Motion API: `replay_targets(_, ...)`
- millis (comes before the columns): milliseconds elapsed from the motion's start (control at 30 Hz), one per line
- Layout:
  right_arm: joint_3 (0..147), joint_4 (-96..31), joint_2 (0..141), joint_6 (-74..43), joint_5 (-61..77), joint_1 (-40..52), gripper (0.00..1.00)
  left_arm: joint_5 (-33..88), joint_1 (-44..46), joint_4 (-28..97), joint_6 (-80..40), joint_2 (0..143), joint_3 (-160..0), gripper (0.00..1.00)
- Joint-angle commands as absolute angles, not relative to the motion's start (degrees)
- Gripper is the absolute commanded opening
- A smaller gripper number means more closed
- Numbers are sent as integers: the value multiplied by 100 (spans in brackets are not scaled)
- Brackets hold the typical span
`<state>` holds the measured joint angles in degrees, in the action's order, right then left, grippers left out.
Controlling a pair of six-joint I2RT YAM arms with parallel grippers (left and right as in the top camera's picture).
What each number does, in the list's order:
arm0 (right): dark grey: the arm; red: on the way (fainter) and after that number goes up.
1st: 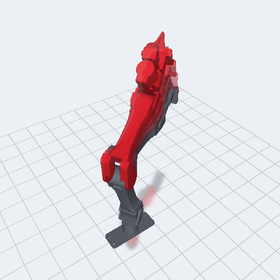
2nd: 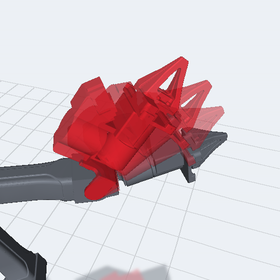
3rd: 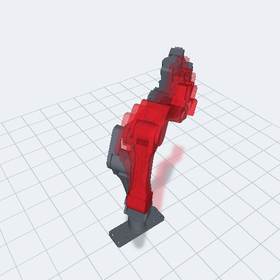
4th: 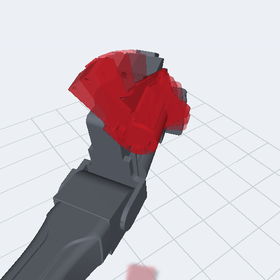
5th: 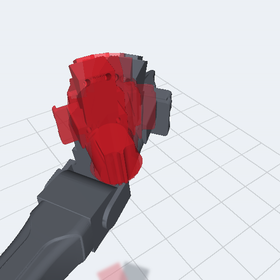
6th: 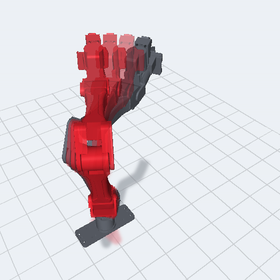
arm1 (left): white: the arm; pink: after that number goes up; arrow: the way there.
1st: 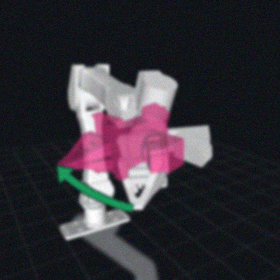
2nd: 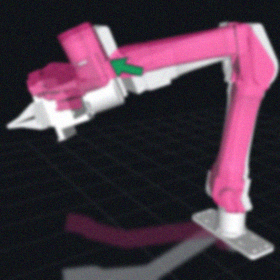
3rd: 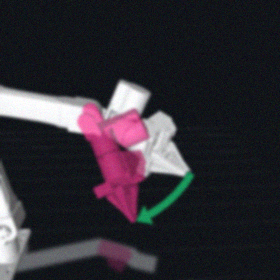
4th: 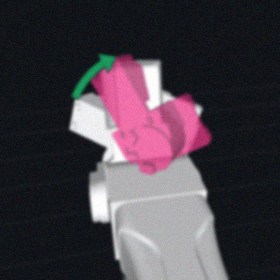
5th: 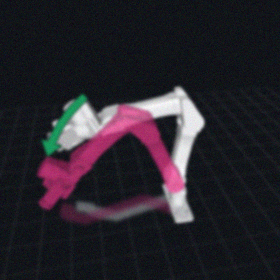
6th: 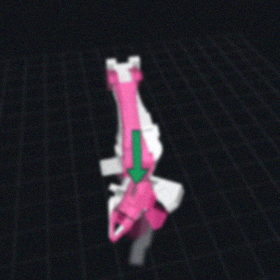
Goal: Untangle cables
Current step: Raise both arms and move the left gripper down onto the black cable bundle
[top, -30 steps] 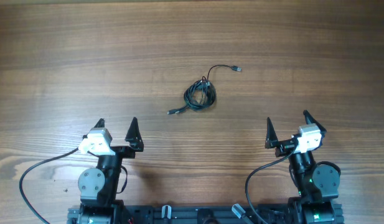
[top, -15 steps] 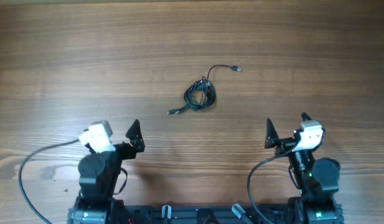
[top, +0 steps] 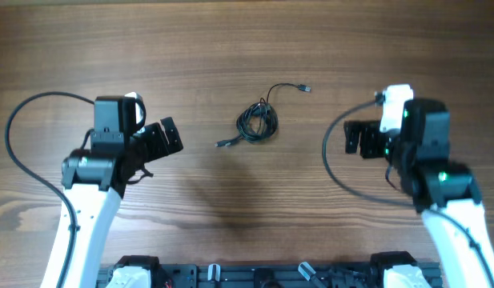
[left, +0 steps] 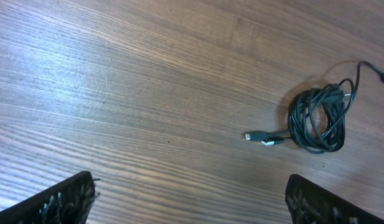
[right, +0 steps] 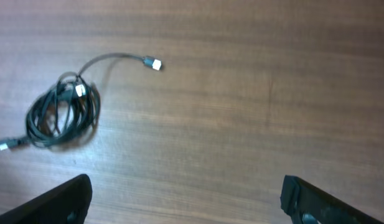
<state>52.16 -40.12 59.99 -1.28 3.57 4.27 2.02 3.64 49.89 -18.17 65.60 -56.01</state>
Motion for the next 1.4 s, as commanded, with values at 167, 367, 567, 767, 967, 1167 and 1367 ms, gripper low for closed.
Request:
replay_targets(167,6090,-4434,6654,-167,412,399,100,1531,336,5153,-1850,6643,-5861,100)
replay_targets(367,6086,-4423,6654,-169,775,399,100,1564,403,3494,-2624,6825,-5861,99)
replay_targets(567,6086,-4418,6654,-169,777,399,100,1562,982,2755,-2709,7985,-5970,98)
replay_targets(767,6086,-4416,6654,-174,777,399,100,1328,1680,2436,-2703,9524,-6416,97)
replay_targets(967,6086,-4418,6654,-320,775,399,100,899,2351,2064,-2705,10659,-6759,81)
replay_targets(1167,6086,-4421,6654,-318,775,399,100,480,2731,2180,-2709,10932,-6751,50)
replay_targets(1367,6086,-4423,6654,-322,777,399,100,-117,2877,2447,-2755,10947,-6740,47)
